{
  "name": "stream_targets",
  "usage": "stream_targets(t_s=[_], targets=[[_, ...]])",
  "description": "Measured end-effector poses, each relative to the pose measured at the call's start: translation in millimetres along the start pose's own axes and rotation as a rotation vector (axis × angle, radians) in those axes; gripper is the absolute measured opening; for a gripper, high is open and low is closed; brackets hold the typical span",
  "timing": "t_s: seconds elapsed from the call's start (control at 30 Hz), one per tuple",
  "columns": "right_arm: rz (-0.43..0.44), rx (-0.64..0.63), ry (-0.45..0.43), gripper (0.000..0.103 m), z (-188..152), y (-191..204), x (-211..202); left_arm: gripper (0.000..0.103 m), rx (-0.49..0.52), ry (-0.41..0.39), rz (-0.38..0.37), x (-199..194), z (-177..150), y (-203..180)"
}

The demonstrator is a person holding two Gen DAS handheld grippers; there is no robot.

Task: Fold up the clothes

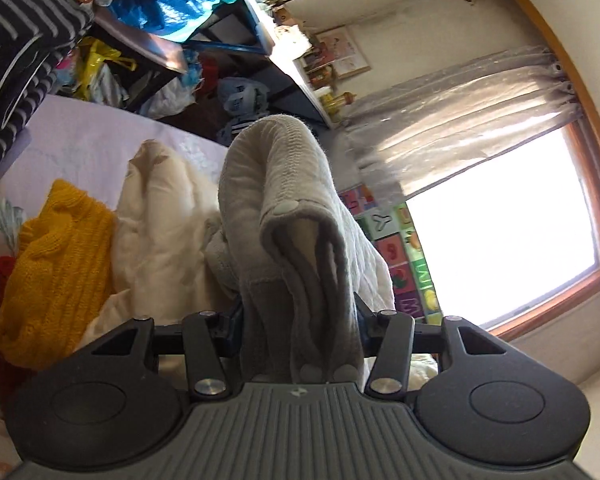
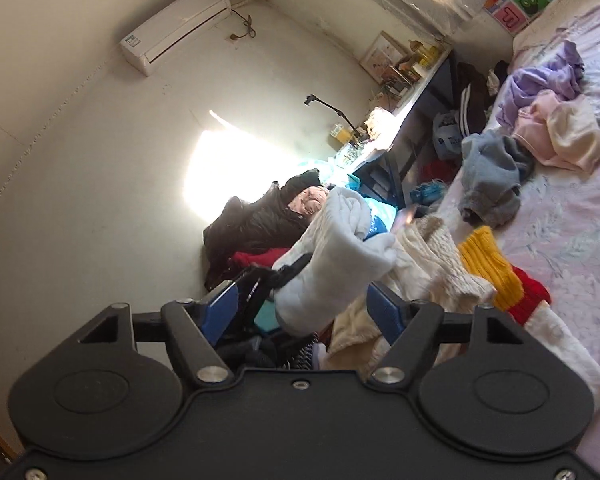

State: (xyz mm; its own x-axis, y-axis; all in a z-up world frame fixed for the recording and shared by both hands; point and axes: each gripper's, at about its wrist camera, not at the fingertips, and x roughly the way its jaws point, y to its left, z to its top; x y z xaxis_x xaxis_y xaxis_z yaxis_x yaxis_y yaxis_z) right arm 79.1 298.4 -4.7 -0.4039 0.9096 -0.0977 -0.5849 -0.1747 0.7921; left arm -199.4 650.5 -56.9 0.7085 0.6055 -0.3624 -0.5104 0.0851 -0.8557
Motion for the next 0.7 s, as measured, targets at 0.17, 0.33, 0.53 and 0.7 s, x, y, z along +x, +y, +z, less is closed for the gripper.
stream_targets(t_s=[0.17,0.33,0.53,0.7], targets=[[-0.126,0.08,0.044,0.073,-69.8,-57.5,-67.1,0.05,0.026,0.0,0.045,9.8,-5.3,9.6],[-0.199,0.145,0.058,0.073,-124.4,-84.7,-116.6,0.062,0.041,0.024,0.04,10.0,-2.3,1.1],[-0.235,0.185,0.053,0.073,-161.2,-93.9,-152.8,0.079,0.184,0.065,0.036,-17.7,2.6,-19.2],[-0.271,0.205,0.044,0.073,-177.9,-101.6,-168.2,0.079,0.438,-0.048,0.078,-74.1,-8.5,-41.7]])
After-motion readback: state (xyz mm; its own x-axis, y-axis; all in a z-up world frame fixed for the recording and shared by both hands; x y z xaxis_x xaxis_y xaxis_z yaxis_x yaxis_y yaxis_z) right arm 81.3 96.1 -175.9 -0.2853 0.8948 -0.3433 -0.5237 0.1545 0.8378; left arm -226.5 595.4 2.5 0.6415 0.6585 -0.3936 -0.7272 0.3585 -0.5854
